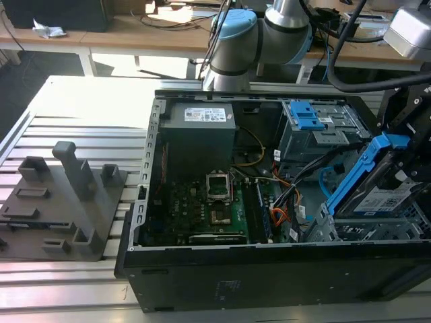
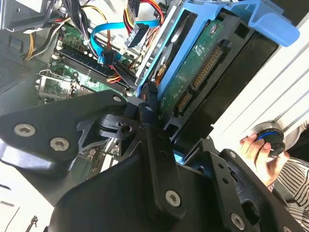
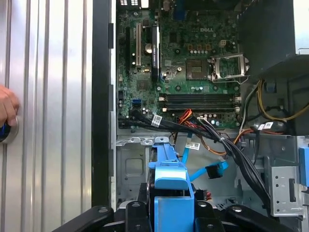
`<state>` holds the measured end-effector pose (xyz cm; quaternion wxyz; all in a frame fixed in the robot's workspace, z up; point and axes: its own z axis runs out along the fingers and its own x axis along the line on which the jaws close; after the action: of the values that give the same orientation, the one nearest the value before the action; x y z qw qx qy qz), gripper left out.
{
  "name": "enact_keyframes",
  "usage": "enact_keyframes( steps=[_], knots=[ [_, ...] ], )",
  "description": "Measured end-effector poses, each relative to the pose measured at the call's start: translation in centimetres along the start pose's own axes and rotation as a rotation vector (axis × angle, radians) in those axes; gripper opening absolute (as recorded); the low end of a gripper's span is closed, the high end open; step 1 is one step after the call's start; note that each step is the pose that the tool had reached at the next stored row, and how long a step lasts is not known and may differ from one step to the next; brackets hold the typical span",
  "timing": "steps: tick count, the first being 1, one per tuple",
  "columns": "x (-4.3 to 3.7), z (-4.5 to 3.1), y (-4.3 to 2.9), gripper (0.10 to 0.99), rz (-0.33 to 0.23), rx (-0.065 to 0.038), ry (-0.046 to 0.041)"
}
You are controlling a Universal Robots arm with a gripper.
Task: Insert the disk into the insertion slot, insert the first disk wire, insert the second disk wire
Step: 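Insert the disk into the insertion slot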
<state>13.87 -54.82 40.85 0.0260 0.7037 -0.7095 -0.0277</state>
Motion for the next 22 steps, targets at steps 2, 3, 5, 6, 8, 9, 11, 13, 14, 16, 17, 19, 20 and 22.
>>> enact_keyframes(
  steps=[2, 3, 5, 6, 8, 9, 11, 13, 14, 16, 17, 19, 20, 22],
  knots=[
    [0.0, 0.44, -0.03, 0.361, 0.0, -0.001, 0.0001],
    [0.0, 0.61, -0.05, 0.361, 0.0, -0.001, 0.0001],
    [0.0, 1.1, -0.08, 0.361, 0.0, -0.001, -0.0001],
    [0.0, 1.34, -0.1, 0.361, 0.0, -0.001, 0.0],
    [0.0, 1.86, -0.14, 0.361, 0.0, -0.002, 0.0],
    [0.01, 2.06, -0.16, 0.361, 0.0, -0.002, 0.0001],
    [0.01, 2.55, -0.19, 0.361, 0.0, -0.003, 0.0001],
    [0.0, 2.9, -0.22, 0.361, 0.0, -0.003, 0.0001],
    [0.01, 2.91, -0.22, 0.361, 0.0, -0.003, 0.0003],
    [0.01, 2.92, -0.22, 0.361, 0.0, -0.003, 0.0002],
    [0.01, 2.93, -0.22, 0.361, 0.0, -0.003, 0.0001],
    [0.01, 2.92, -0.22, 0.361, 0.0, -0.003, 0.0003],
    [0.0, 2.93, -0.22, 0.373, 0.0, -0.003, 0.0001],
    [0.0, 2.93, -0.22, 0.435, 0.0, -0.003, 0.0001]
  ],
)
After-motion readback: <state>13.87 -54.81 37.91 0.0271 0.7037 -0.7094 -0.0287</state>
